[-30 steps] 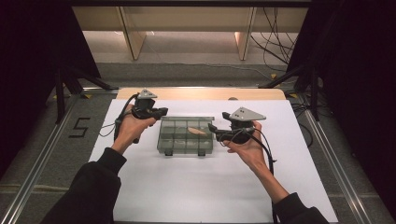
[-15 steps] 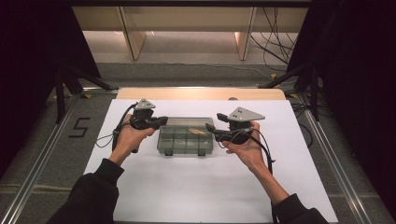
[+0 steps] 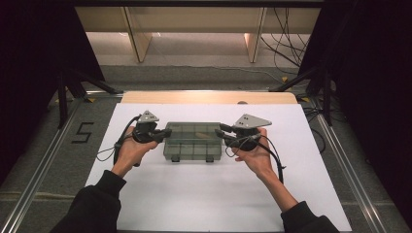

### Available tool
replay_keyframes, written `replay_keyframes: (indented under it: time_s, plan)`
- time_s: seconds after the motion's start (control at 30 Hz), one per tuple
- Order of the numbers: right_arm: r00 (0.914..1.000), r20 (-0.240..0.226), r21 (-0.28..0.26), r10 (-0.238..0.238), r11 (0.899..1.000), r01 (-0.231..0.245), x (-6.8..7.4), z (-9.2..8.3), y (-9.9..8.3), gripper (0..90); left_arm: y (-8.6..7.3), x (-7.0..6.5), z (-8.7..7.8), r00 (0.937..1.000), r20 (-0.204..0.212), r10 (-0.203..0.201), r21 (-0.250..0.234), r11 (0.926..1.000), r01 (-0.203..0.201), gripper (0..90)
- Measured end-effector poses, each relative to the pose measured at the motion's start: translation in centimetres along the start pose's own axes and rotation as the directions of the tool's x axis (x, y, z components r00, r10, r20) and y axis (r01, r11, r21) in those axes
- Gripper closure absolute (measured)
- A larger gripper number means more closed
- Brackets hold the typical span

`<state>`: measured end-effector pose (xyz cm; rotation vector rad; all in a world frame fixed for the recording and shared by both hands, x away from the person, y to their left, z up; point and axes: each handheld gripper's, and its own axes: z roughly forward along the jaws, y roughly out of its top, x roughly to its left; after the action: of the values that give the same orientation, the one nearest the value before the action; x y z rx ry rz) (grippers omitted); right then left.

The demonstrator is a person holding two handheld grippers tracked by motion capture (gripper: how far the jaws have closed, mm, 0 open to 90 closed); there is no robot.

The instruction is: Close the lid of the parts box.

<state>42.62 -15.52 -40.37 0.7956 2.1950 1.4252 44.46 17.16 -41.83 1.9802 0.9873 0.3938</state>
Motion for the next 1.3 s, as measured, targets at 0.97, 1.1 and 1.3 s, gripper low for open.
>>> replay_keyframes:
  time_s: [0.97,1.1,1.3]
  plan:
    - [0.9997,-0.02,0.118,-0.016,0.993,0.018,0.1,1.6,-3.5,90.0,-2.5,-0.5,-0.8,0.9998,0.012,0.015,0.021,0.9997,-0.015,90.0]
    - [0.9996,-0.018,0.124,-0.023,0.992,0.025,0.2,1.8,-3.7,90.0,-2.8,-0.6,-0.6,0.9998,0.01,0.019,0.027,0.9994,-0.02,90.0]
    - [0.9996,-0.015,0.136,-0.025,0.99,0.027,0.2,2.1,-4.1,90.0,-3.1,-0.6,-0.4,0.9997,0.006,0.022,0.036,0.9991,-0.022,90.0]
